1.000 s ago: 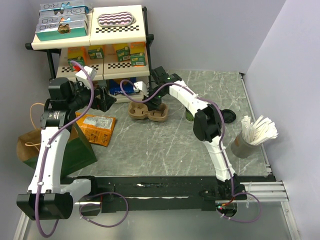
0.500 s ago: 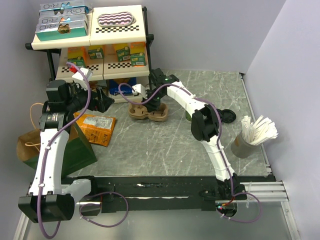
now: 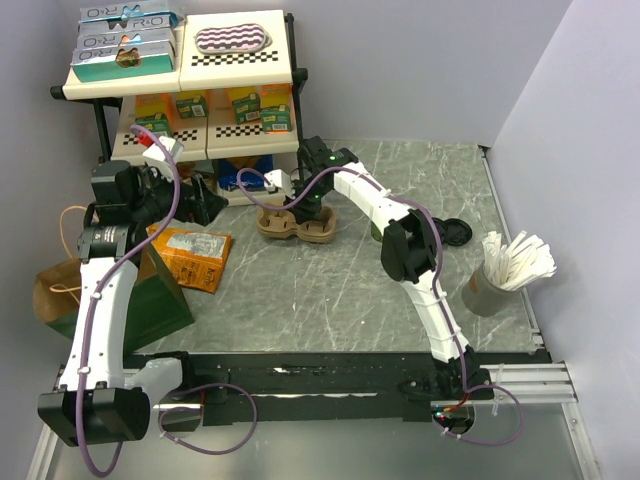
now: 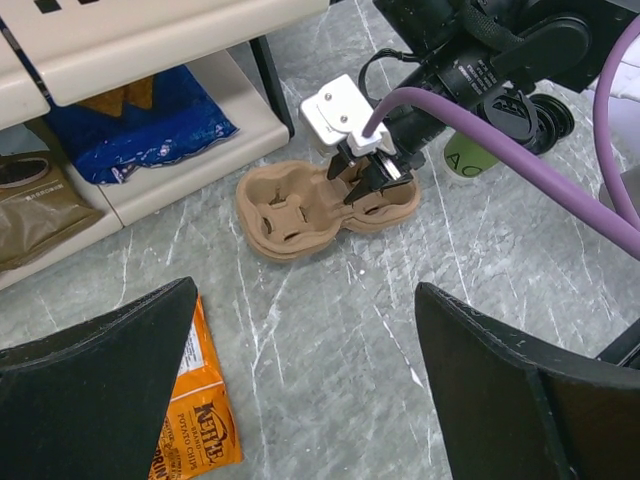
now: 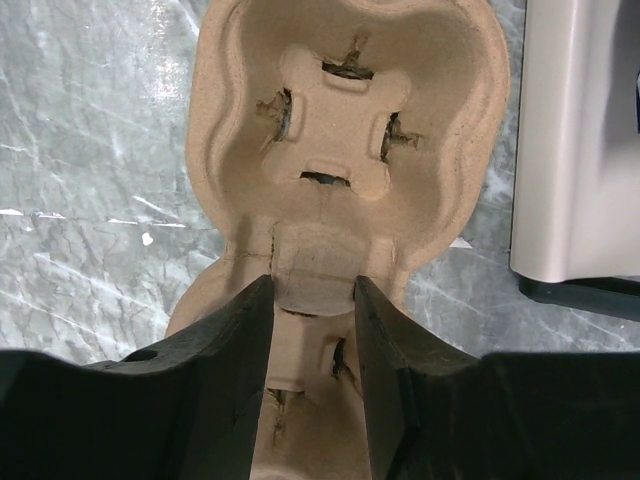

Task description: Pack the takeout coffee

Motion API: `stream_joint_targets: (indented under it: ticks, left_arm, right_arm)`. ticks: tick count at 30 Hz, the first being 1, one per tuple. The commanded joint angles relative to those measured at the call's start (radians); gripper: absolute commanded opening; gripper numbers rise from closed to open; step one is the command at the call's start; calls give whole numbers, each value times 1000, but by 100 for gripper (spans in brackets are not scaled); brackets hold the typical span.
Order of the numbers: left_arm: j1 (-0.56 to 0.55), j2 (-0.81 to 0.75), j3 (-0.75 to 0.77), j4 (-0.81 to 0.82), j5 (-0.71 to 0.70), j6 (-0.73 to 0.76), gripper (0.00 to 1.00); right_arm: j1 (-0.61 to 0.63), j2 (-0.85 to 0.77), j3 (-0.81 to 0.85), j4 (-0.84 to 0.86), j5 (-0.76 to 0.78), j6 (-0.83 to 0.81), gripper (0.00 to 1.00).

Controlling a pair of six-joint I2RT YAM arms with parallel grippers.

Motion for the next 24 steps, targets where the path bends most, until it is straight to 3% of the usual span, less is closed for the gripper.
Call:
stream_joint_targets:
  ticks: [1,12,24]
  left_arm:
    - [10,-18,-10,30,30,-23,97]
    - [30,-4,-4,36,47,-42,97]
    - [36,-10,-16,48,57,-46,96]
  right_arm:
    - [8,37,40,-35,-14,-22,45]
    - [6,48,43,8,-10,-3,47]
    - [14,2,21,-15,-21,-14,23]
